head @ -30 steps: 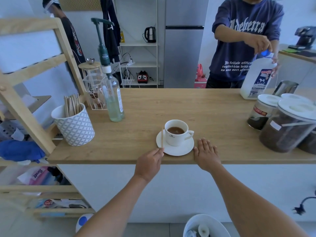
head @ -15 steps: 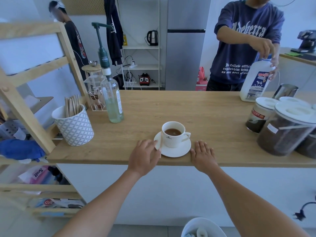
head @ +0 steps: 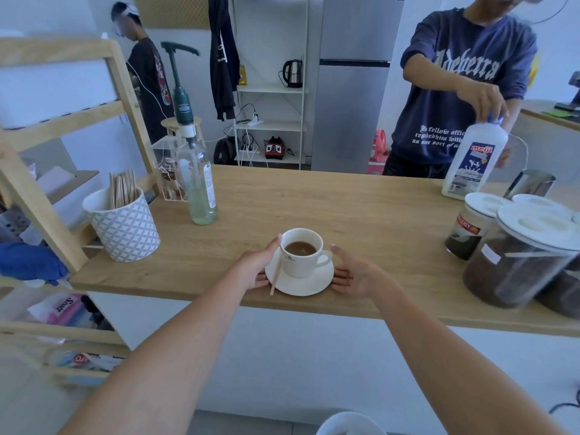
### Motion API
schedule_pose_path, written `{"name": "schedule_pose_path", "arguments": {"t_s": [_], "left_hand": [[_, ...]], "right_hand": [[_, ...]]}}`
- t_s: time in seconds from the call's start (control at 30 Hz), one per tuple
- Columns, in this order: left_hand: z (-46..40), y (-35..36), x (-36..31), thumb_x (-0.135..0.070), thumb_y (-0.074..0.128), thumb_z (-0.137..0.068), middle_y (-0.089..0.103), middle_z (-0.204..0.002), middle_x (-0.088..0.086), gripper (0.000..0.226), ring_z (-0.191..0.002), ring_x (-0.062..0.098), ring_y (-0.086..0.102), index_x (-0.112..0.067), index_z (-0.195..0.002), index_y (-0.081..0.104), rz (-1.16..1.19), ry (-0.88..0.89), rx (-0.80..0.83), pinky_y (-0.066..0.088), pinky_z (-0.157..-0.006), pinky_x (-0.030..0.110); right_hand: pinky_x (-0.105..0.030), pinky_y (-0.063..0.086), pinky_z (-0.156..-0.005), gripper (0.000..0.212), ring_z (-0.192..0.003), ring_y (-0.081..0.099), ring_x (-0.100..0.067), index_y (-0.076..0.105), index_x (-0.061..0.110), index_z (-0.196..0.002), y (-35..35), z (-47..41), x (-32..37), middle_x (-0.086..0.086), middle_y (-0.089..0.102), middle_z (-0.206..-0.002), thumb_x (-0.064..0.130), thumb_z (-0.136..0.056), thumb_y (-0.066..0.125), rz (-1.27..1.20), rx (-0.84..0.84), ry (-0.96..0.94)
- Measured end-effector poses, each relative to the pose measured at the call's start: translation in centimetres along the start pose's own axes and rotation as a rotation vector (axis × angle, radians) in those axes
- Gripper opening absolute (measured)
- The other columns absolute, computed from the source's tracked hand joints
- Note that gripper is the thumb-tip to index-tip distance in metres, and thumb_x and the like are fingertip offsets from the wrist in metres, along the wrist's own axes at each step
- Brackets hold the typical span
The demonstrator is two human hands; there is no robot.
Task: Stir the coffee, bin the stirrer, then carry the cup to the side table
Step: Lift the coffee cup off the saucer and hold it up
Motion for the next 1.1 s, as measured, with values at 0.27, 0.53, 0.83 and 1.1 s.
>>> {"name": "schedule_pose_path", "arguments": {"t_s": [0.27, 0.53, 0.83, 1.1], "left_hand": [[-0.9, 0.1, 0.4, -0.056, 0.078, -0.068, 0.067, -0.087, 0.001, 0.066, -0.077, 0.015, 0.063, -0.012, -0.114, 0.062, 0.097, -0.022, -0.034, 0.053, -0.078, 0.031], [-2.9, -3.4, -2.0, -0.057, 0.076, -0.067, 0.068, -0.086, 0.000, 0.062, -0.075, 0.014, 0.063, -0.012, -0.110, 0.064, 0.133, -0.013, -0.040, 0.051, -0.069, 0.028], [-7.1, -10.4, -5.8, -0.059, 0.074, -0.068, 0.065, -0.080, -0.001, 0.063, -0.071, 0.013, 0.061, -0.014, -0.110, 0.062, 0.104, 0.000, -0.018, 0.050, -0.064, 0.025], [-11.3, -13.8, -6.6, -0.057, 0.076, -0.068, 0.065, -0.080, 0.000, 0.068, -0.070, 0.013, 0.062, -0.013, -0.118, 0.061, 0.105, -0.029, 0.018, 0.050, -0.058, 0.026]], "right_hand": [[-0.027, 0.048, -0.059, 0.049, -0.076, 0.061, -0.017, 0.061, 0.010, -0.100, 1.0, -1.5, 0.1, -0.004, 0.063, -0.086, 0.041, -0.066, 0.079, -0.038, -0.067, 0.062], [-0.026, 0.049, -0.061, 0.034, -0.068, 0.057, -0.016, 0.058, 0.009, -0.081, 4.8, -2.7, 2.7, -0.005, 0.058, -0.076, 0.038, -0.074, 0.075, -0.057, -0.028, 0.005], [-0.026, 0.049, -0.058, 0.037, -0.067, 0.058, -0.016, 0.059, 0.008, -0.090, 12.2, -5.6, 6.1, -0.005, 0.060, -0.078, 0.037, -0.075, 0.075, -0.075, 0.005, -0.026], [-0.025, 0.051, -0.065, 0.036, -0.070, 0.057, -0.016, 0.058, 0.006, -0.085, 16.2, -8.4, 7.4, -0.006, 0.057, -0.081, 0.037, -0.077, 0.075, -0.074, -0.025, -0.002]]}}
Point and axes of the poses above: each hand's wrist, its own z-axis away from the middle knuckle, its own y-axis out of the palm, x = y × z, the point moved 4 cm from there along -z, towards the middle knuckle
